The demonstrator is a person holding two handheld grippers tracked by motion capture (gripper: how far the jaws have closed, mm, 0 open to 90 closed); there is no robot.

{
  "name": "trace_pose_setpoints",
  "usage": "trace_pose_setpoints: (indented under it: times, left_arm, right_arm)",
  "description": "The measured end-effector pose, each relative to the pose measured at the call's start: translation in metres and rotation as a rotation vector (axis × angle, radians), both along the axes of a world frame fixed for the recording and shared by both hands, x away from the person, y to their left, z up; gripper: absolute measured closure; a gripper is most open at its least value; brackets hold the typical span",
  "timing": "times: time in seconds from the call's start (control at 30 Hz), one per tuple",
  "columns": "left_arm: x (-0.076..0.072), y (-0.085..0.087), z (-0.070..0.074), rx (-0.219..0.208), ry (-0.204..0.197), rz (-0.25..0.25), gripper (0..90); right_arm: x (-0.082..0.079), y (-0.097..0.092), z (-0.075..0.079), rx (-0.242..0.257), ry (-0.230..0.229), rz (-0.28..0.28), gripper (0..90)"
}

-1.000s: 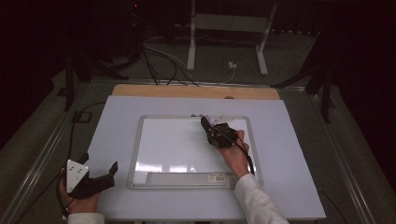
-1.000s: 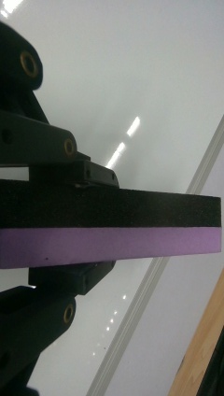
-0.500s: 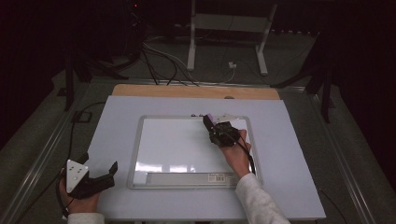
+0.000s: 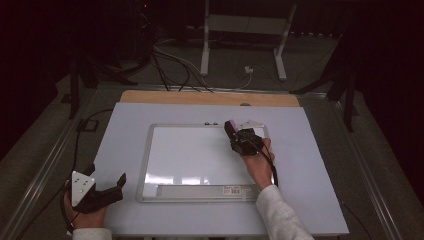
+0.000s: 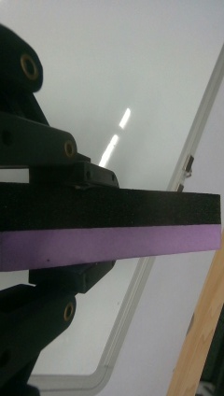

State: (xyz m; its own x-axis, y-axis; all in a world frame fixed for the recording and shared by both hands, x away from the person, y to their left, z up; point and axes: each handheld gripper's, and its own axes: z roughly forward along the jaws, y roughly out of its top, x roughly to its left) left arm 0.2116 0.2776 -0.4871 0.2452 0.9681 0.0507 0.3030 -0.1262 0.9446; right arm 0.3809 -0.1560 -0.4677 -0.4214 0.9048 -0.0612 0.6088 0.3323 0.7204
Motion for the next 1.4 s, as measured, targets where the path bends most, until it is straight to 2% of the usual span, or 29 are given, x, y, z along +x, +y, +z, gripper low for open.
trace_pose_setpoints:
  times: [0.73, 0.97, 1.4]
  left_arm:
    - [0.001, -0.001, 0.000, 0.004, 0.001, 0.001, 0.5]
    - [0.000, -0.001, 0.000, 0.003, 0.000, 0.002, 0.5]
    - [0.001, -0.001, -0.001, 0.003, 0.004, 0.002, 0.5]
  right_arm:
    - [0.004, -0.028, 0.004, 0.010, 0.000, -0.103, 63.0]
    - [0.006, -0.042, 0.002, 0.024, 0.011, -0.150, 63.0]
    - [0.013, -0.071, -0.001, 0.017, 0.019, -0.233, 63.0]
